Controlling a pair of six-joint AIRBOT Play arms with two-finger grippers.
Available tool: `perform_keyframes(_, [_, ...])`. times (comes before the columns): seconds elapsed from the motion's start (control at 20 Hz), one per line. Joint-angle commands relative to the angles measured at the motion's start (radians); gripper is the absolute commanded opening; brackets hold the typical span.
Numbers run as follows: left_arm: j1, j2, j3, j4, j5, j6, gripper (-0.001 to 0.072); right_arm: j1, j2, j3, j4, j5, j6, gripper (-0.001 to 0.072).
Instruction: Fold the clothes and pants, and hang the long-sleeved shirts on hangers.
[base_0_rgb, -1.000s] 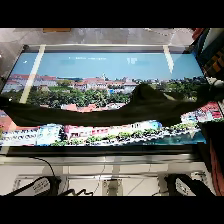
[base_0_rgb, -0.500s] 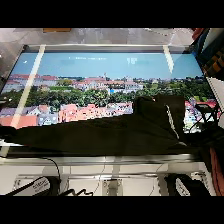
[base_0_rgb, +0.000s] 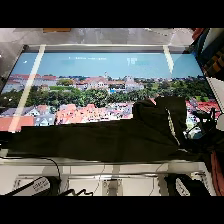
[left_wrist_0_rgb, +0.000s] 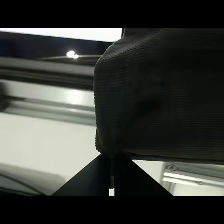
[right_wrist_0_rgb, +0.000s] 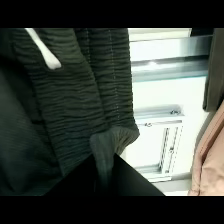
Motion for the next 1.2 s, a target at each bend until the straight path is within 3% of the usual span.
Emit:
perform_keyframes(0.0, [0.002, 0.000, -0.001, 0.081, -0.001, 0.001, 0.0016, 0.000, 0.001, -0.001, 0.005, 0.005, 0.000, 0.0033])
perform_keyframes(0.4, [0.001, -0.089, -0.005, 0.032, -0.117, 0.001, 0.0018, 0.000, 0.001, -0.001, 0.011, 0.005, 0.000, 0.0034])
perform_keyframes(0.45, [0.001, -0.101, -0.005, 0.032, -0.116, 0.001, 0.0050, 0.000, 0.001, -0.001, 0.011, 0.001, 0.000, 0.0034])
perform_keyframes(0.5, [0.001, -0.109, -0.005, 0.030, -0.116, 0.000, 0.0304, 0.000, 0.001, -0.001, 0.012, -0.022, 0.001, 0.0097])
perform_keyframes(0.55, [0.001, -0.113, -0.005, 0.030, -0.107, -0.008, 0.0720, 0.000, 0.001, -0.001, 0.015, -0.049, 0.007, 0.0383])
perform_keyframes(0.6, [0.001, -0.116, -0.005, 0.030, -0.085, -0.051, 0.0718, 0.000, 0.001, -0.001, 0.016, -0.083, 0.016, 0.0720])
perform_keyframes(0.75, [-0.003, -0.115, -0.003, 0.033, -0.044, -0.064, 0.0712, 0.000, 0.001, -0.001, 0.015, -0.218, 0.015, 0.0692])
perform_keyframes(0.9, [-0.028, -0.115, 0.038, 0.039, -0.011, -0.075, 0.0704, 0.000, -0.005, -0.001, -0.046, -0.478, 0.022, 0.0690])
perform_keyframes(1.05, [-0.089, -0.115, 0.139, 0.038, 0.053, -0.140, 0.0699, -0.012, -0.085, 0.003, -0.229, -0.784, 0.208, 0.0686])
perform_keyframes(1.15, [-0.139, -0.115, 0.199, 0.027, 0.092, -0.159, 0.0699, -0.069, -0.217, 0.044, -0.220, -0.812, 0.261, 0.0668])
